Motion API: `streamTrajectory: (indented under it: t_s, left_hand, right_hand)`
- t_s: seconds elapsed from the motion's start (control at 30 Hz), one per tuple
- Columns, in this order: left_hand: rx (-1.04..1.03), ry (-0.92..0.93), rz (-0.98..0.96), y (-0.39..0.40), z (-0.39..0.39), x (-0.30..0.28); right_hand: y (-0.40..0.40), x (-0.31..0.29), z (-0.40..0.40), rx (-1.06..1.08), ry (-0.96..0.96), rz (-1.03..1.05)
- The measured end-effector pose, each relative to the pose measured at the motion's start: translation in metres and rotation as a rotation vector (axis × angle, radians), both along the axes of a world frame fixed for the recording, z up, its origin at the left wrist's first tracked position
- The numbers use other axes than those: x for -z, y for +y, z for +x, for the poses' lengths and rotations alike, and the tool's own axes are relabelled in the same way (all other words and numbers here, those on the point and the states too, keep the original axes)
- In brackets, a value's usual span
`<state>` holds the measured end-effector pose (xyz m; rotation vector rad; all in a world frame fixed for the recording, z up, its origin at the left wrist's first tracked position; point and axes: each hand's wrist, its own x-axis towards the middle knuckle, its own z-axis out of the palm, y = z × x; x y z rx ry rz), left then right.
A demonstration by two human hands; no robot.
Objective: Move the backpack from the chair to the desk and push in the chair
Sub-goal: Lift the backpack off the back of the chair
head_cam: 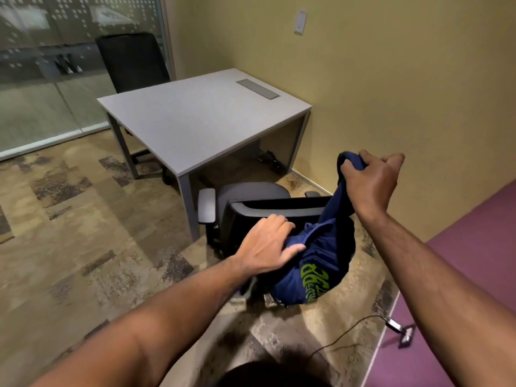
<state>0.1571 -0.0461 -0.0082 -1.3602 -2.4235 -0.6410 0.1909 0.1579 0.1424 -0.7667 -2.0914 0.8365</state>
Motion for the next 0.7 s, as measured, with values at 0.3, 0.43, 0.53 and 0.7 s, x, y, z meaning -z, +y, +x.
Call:
streamTrajectory:
  t_s: [0.3,0.43,0.53,0.7]
  left_hand:
    - [-0.151,-0.196,-0.120,0.020,0.029,-0.002]
    - [-0.111,-0.303,-0.072,0.034,0.020,-0.029]
    - [-0.072,-0.317,-0.039,0.050,0.013,-0.049]
    - [0.013,-0.327,0.025,0.082,0.008,-0.090]
  right_hand:
    - [0.005,-0.036,0.015,0.121,0.140,-0.008]
    - [0.018,-0.044,0.021,0.195,0.130,0.093]
    - [0.043,-0.046,0.026,0.199,-0.025,0.239]
    - [0.097,-0.036,0.039,0.076,-0.540,0.245]
